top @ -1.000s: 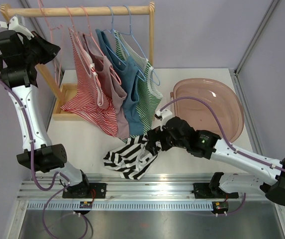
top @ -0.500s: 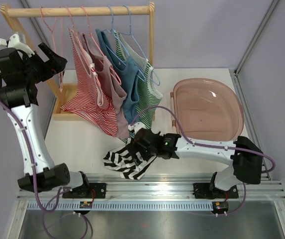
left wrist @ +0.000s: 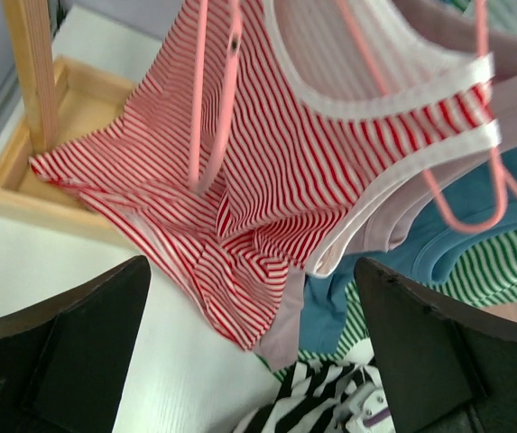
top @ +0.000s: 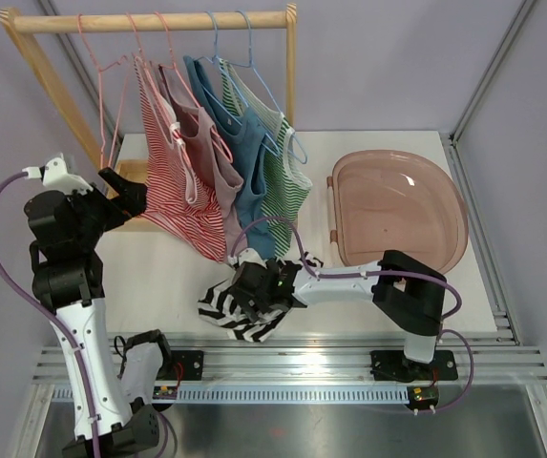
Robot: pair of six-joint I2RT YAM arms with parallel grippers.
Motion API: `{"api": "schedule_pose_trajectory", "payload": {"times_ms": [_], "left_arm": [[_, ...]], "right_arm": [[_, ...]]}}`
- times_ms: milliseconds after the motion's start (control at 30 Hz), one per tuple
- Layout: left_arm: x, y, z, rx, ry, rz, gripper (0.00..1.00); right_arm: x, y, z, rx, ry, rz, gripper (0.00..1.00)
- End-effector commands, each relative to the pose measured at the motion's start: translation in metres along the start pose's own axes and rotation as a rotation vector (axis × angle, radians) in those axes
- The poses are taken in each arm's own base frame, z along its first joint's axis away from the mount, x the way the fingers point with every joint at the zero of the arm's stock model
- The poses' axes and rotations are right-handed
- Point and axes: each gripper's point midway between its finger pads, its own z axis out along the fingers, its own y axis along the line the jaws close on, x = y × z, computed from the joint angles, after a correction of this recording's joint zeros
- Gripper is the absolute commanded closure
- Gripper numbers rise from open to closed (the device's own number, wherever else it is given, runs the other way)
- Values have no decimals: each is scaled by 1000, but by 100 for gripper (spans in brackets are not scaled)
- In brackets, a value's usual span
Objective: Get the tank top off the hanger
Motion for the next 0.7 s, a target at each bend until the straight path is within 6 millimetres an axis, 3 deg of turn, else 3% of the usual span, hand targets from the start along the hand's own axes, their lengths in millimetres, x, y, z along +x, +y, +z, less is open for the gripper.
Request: {"api": "schedule_pose_trajectory", "payload": {"times_ms": [0,33,67,233,400,433,667], "left_arm": [[-10,-2,1,8,-90,16,1],[-4,-3,2,12,-66,18,1],[-2,-1,4,0,-61,26,1],[17,4,4,-25,-25,38,1],[29,3,5,-33,0,35,1],[32,5,6,-47,4,12,1],[58,-3,10,9,59,9,1]], "right_arm": [[14,-4,19,61,28,32,7],[15,-2,20,56,28,42,32],[17,-1,22,51,31,47,46],[10,-1,6,30,1,43,100],[-30,-14,-50,42,-133,58,100],[-40,-19,-72,38,-170,60,100],[-78,-73,-170,182,-351,107,100]]}}
